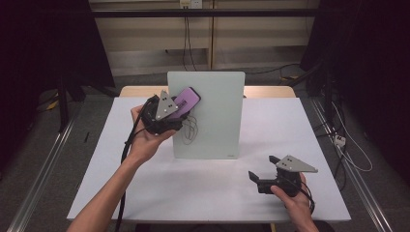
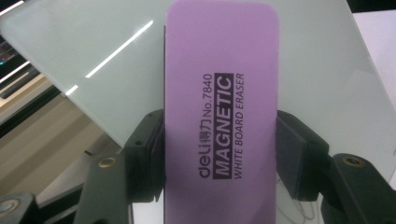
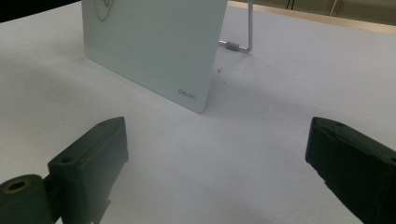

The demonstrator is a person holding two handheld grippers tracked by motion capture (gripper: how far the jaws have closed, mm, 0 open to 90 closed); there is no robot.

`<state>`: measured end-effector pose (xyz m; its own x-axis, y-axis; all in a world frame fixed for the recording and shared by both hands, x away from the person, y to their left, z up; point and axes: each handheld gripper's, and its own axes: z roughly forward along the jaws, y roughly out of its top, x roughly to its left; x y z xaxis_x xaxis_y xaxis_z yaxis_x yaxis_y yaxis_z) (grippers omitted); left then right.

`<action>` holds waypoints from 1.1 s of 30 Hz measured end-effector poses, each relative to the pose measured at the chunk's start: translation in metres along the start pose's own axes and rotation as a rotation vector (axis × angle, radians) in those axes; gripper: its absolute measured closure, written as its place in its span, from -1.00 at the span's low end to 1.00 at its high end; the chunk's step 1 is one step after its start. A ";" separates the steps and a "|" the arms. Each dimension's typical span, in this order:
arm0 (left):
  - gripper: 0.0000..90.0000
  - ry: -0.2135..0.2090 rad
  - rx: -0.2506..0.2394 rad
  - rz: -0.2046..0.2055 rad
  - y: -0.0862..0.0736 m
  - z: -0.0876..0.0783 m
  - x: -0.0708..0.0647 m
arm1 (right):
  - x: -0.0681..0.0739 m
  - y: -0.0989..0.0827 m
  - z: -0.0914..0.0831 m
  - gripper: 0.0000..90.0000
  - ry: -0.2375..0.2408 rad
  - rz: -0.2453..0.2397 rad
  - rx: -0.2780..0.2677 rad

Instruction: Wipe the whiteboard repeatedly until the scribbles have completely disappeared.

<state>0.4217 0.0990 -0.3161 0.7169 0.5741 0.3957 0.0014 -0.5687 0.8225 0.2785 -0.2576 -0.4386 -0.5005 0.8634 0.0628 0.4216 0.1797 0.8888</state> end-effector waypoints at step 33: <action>-0.09 -0.069 0.061 0.050 -0.016 0.010 -0.022 | 0.000 0.000 -0.001 -0.87 -0.003 0.001 -0.002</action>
<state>0.4127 0.0898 -0.3416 0.7633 0.5035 0.4049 0.0053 -0.6315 0.7753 0.2780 -0.2580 -0.4384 -0.4981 0.8649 0.0628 0.4210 0.1779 0.8894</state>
